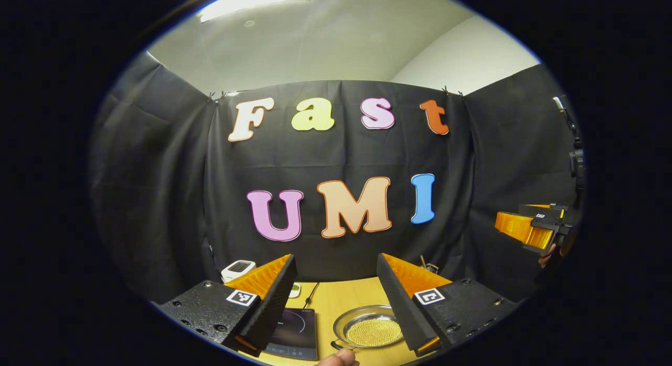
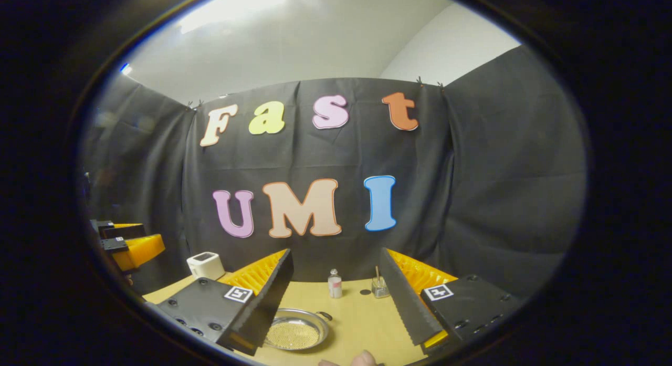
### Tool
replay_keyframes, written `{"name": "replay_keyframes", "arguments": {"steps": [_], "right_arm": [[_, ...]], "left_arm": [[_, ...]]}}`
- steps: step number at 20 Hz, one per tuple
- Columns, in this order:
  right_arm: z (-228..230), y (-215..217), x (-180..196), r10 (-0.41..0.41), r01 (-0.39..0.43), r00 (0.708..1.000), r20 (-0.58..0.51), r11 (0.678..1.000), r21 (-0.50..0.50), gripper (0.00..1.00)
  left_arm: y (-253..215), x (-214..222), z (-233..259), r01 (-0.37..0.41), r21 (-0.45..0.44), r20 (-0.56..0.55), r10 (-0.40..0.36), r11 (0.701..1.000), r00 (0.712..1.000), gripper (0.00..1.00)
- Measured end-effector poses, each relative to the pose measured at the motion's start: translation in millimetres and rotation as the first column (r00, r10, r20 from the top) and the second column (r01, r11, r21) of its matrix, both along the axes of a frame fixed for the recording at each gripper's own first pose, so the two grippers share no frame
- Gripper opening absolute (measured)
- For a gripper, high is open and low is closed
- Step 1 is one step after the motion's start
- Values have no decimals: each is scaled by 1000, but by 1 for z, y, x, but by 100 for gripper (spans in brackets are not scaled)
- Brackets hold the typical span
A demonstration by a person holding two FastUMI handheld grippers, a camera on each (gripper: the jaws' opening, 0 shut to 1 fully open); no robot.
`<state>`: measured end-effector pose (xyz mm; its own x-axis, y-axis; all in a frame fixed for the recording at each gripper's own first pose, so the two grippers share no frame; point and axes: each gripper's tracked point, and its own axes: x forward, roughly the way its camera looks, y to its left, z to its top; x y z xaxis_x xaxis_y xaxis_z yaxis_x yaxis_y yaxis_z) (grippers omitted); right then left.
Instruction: First push the handle of the pot to place it horizontally, then grasp the pot with both hands and set it on the induction cooktop.
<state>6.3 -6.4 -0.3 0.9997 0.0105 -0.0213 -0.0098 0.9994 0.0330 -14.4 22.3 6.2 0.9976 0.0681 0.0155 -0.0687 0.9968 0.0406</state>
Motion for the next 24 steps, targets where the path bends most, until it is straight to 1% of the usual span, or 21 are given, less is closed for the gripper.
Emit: {"name": "replay_keyframes", "arguments": {"steps": [8, 12, 13, 15, 17, 18, 20, 21, 23, 24], "right_arm": [[0, 21, 2, -12, 12, 1000, -1, 1000, -6, 98], [-12, 35, 5, -17, 16, 1000, -22, 1000, -19, 98], [-17, 39, 9, -17, 16, 999, -34, 1000, -22, 100], [-19, 42, 8, -24, 22, 999, -43, 999, -35, 70], [-21, 42, 10, -38, 36, 998, -43, 998, -44, 70], [-26, 41, 12, -50, 47, 997, -62, 998, -51, 70], [-43, 42, 20, -48, 41, 994, -94, 997, -69, 53], [-48, 39, 25, -45, 37, 993, -106, 996, -76, 36], [-60, 42, 33, -17, 6, 992, -121, 997, -83, 25], [-65, 41, 31, -4, -8, 991, -134, 996, -85, 17]], "left_arm": [[28, -4, -3, -7, -1, 7, 7, 1000, 1000, 93], [56, -9, -9, -34, -8, 2, 34, 999, 999, 94], [62, -10, -11, -42, -13, -5, 42, 999, 999, 94], [70, -12, -16, -49, -24, -12, 49, 998, 999, 94], [76, -12, -17, -61, -22, -19, 60, 998, 998, 94], [79, -12, -19, -74, -19, -19, 73, 997, 997, 94], [81, -9, -21, -97, -33, -22, 97, 995, 995, 94], [79, -5, -24, -105, -42, -32, 104, 994, 994, 94], [82, 0, -31, -141, -38, -56, 139, 989, 989, 95], [86, 0, -33, -165, -29, -70, 162, 986, 984, 94]]}}
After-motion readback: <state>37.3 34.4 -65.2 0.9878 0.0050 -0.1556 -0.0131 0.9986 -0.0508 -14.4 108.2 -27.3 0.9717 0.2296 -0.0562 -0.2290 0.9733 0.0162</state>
